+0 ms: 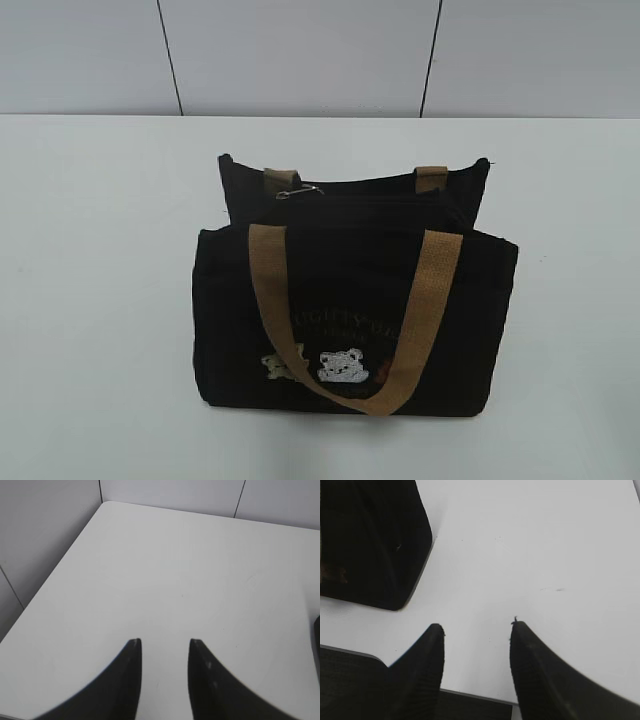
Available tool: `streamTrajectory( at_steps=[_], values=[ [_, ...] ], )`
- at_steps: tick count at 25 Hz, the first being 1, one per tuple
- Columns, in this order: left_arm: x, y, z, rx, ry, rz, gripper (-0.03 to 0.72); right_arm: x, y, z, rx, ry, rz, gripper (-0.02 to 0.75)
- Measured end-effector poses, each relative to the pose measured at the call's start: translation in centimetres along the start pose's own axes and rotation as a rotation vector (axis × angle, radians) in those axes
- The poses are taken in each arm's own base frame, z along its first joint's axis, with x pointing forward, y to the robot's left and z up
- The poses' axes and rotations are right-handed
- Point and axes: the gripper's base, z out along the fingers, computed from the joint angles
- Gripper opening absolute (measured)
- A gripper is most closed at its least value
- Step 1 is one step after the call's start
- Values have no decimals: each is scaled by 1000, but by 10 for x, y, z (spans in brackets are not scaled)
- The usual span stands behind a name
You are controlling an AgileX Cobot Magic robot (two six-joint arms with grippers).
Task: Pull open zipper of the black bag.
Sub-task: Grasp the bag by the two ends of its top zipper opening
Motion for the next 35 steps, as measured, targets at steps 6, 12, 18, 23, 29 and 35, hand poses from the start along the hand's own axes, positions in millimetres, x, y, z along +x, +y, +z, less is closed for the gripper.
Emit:
streamTrajectory(
  at_steps=[6,12,18,23,29,35],
  values=[
    [0,0,0,0,0,0,238,0,0,0,0,0,0,335],
    [0,0,0,0,0,0,238,0,0,0,0,0,1,335],
    [0,0,0,0,0,0,238,0,0,0,0,0,1,335],
    [0,0,0,0,0,0,238,0,0,0,0,0,1,335],
    [0,0,0,0,0,0,238,0,0,0,0,0,1,335],
    [0,0,0,0,0,0,238,0,0,0,0,0,1,335]
  ],
)
